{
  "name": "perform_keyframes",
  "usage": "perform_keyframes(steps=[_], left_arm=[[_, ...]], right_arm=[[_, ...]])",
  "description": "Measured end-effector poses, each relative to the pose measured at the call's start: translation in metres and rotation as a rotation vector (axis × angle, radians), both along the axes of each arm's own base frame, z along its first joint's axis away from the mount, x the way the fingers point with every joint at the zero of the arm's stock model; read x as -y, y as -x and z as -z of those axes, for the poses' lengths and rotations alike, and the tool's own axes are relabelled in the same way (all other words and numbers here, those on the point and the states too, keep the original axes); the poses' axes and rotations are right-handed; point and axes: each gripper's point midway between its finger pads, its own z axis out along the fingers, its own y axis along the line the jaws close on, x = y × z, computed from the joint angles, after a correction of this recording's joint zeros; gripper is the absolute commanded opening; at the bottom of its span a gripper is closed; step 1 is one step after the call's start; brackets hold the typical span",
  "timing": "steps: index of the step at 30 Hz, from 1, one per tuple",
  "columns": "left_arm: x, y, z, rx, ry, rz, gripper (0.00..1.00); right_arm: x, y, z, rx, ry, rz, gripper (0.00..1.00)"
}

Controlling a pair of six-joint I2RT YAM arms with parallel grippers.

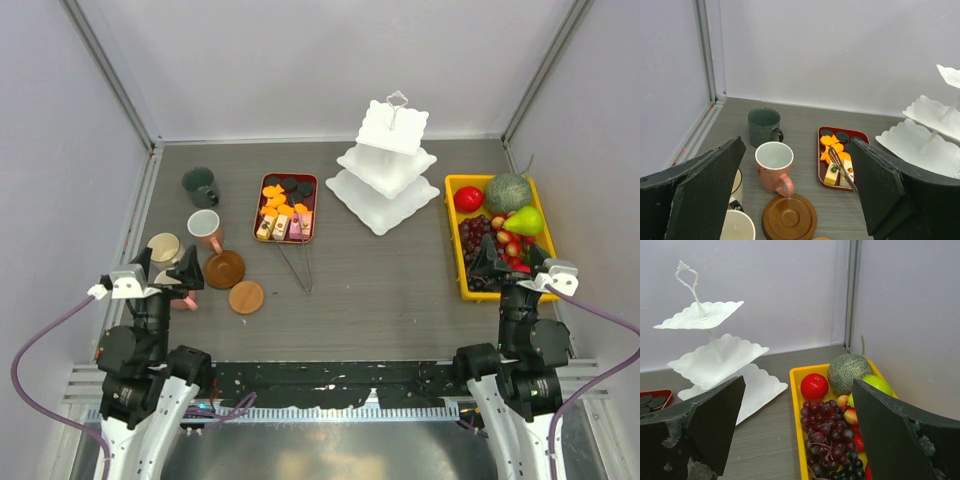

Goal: Serve the afternoon tea
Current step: Pick up the clamp from the tray.

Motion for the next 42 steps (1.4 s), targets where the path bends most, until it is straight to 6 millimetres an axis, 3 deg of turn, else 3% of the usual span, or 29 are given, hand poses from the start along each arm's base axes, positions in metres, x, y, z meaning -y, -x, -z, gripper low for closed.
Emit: perform_keyframes(steps=[8, 12, 16, 23, 28, 32, 36, 42], left_arm=[[-0.003, 0.006, 0.005, -0.048, 0.049, -0.002, 0.99], [0.0, 0.006, 0.015, -0.089, 0.076, 0.007, 0.99], [0.001, 0.006, 0.023, -0.119, 0.096, 0.014, 0.99], [0.003, 0.006, 0.032, -0.153, 0.115, 0.023, 0.99], [0.005, 0.006, 0.033, -0.16, 0.127, 0.028, 0.99], [0.005, 0.006, 0.034, -0.161, 0.129, 0.03, 0.99], [0.005, 0.006, 0.034, -0.161, 0.129, 0.03, 0.99], [0.005, 0.006, 0.034, -0.164, 0.128, 0.029, 0.99]], right_arm=[[-0.008, 0.018, -0.031, 0.022, -0.027, -0.065, 0.95], [-0.026, 0.006, -0.036, -0.056, -0.025, -0.152, 0.96], [-0.05, -0.028, -0.009, -0.259, -0.038, -0.253, 0.95], [-0.083, -0.07, 0.064, -0.622, -0.141, -0.36, 0.95], [-0.112, -0.073, 0.095, -0.663, -0.236, -0.499, 0.95], [-0.147, -0.071, 0.116, -0.696, -0.275, -0.642, 0.95], [-0.199, -0.066, 0.13, -0.762, -0.192, -0.767, 1.0], [-0.268, -0.068, 0.151, -0.844, -0.06, -0.822, 0.86]])
